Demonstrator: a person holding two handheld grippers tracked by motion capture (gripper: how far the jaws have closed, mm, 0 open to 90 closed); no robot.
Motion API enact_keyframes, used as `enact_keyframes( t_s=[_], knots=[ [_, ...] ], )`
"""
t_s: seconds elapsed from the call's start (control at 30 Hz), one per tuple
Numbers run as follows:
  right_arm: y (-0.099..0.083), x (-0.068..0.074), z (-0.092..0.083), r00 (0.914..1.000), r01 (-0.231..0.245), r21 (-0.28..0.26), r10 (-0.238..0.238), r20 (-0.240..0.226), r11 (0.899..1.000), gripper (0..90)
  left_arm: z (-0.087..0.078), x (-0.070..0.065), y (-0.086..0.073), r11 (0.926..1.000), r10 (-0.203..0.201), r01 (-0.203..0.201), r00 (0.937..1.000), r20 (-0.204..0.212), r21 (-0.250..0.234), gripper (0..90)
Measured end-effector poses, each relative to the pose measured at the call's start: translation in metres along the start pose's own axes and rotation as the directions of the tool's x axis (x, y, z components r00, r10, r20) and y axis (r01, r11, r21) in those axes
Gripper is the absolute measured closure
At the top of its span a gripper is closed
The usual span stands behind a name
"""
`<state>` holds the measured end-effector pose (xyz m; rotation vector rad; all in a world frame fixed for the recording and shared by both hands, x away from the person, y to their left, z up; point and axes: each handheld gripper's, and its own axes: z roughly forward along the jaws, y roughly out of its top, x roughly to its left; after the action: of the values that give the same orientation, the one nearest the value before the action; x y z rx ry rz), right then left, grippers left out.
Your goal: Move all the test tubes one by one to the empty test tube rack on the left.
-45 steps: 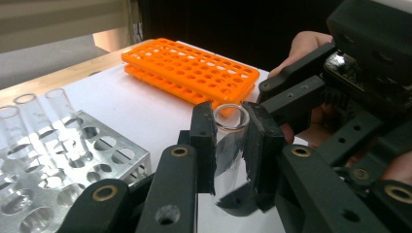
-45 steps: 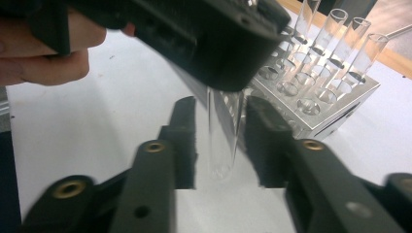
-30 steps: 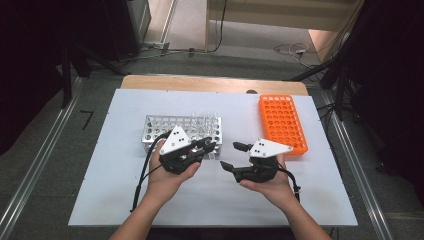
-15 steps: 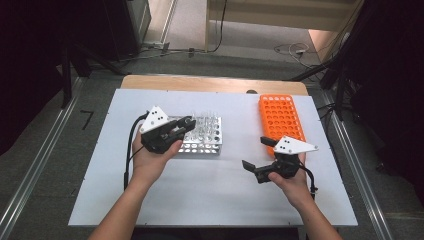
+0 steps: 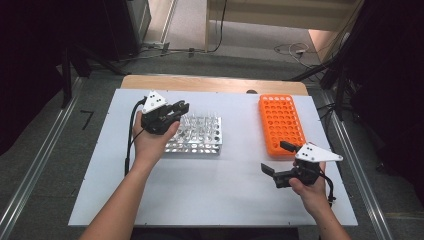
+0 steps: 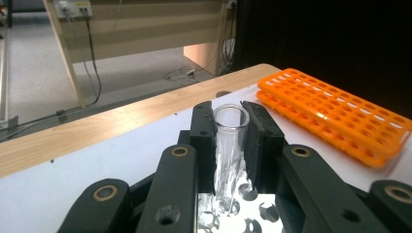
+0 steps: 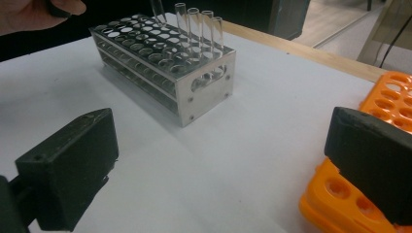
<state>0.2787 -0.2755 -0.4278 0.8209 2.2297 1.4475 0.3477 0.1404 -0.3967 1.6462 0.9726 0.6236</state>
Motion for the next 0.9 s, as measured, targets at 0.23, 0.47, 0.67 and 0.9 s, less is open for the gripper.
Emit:
enact_keyframes(
  t_s=[0.23, 0.47, 0.67, 0.9],
  knots=[
    [-0.013, -0.007, -0.02, 0.9995, -0.011, 0.005, 0.011, 0.029, 1.0, 0.0, 0.013, 0.007, -0.005, 0.9998, -0.01, 0.011, 0.9991, -0.041, 0.015, 76.0],
    [-0.025, -0.012, -0.035, 0.9985, -0.024, 0.013, 0.023, 0.05, 1.0, 0.0, 0.023, 0.01, -0.01, 0.999, -0.003, 0.005, 0.9983, -0.057, 0.045, 76.0],
    [-0.025, -0.014, -0.037, 0.9981, -0.027, 0.004, 0.026, 0.056, 1.0, 0.0, 0.033, 0.012, -0.016, 0.9944, 0.0, 0.006, 0.9983, -0.059, 0.105, 75.9],
    [-0.025, -0.015, -0.037, 0.9981, -0.026, 0.005, 0.026, 0.055, 1.0, 0.0, 0.038, 0.011, -0.019, 0.9903, -0.007, 0.016, 0.9976, -0.069, 0.138, 75.8]
  ],
)
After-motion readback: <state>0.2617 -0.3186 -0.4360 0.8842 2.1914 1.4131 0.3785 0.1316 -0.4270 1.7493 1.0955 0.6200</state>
